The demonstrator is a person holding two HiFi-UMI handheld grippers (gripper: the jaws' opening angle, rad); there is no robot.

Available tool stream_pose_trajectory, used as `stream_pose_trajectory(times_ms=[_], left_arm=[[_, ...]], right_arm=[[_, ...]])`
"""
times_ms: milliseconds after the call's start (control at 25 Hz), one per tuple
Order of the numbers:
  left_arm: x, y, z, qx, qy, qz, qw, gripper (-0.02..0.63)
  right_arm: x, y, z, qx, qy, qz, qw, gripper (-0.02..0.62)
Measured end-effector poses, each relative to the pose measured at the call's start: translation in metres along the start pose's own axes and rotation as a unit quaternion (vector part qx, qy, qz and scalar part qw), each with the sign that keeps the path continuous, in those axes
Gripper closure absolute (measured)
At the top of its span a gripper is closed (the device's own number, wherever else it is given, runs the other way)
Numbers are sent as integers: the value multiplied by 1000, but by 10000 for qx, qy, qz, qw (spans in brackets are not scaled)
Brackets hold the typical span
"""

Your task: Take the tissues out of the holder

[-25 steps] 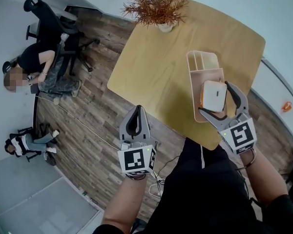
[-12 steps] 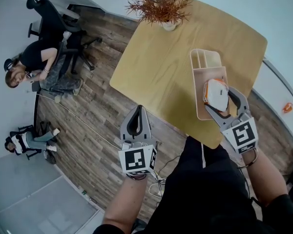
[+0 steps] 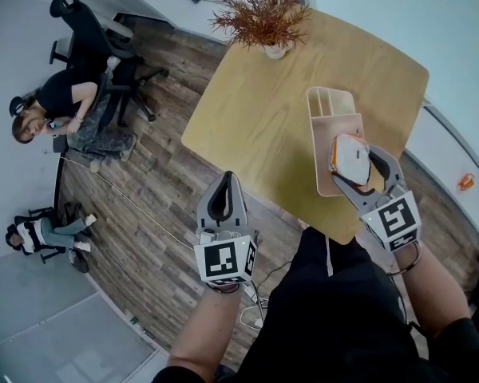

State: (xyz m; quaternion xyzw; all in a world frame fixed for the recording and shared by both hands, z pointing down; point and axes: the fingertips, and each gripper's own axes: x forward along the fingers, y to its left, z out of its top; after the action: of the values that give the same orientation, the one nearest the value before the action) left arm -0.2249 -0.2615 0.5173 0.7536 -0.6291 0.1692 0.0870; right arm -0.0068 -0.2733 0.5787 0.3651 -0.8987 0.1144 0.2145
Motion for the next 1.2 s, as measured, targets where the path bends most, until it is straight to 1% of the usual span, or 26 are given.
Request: stream_pose_trajectory(times_ms=[120,440,880,1000,1200], left_arm=[[-4,-6,8,-3,-55,-30,10000,601],[-17,-7,30,100,-277,-17,9996,601],[-42,-7,57,225,-453,34,9987,601],[-46,-9,71,225,-582,70,9980,601],[-51,-14,102,220,-930,158,9953,601]], right_arm=[[-4,0,2,-17,96,32,9999,259],[-14,-1,19,-75,71,54,9999,259],[-36,-2,66,-222,-233,20,9995,259],[-42,-3,78,-266,-303,23,9992,259],[-53,-5,95,-334,-404,32,9986,259]])
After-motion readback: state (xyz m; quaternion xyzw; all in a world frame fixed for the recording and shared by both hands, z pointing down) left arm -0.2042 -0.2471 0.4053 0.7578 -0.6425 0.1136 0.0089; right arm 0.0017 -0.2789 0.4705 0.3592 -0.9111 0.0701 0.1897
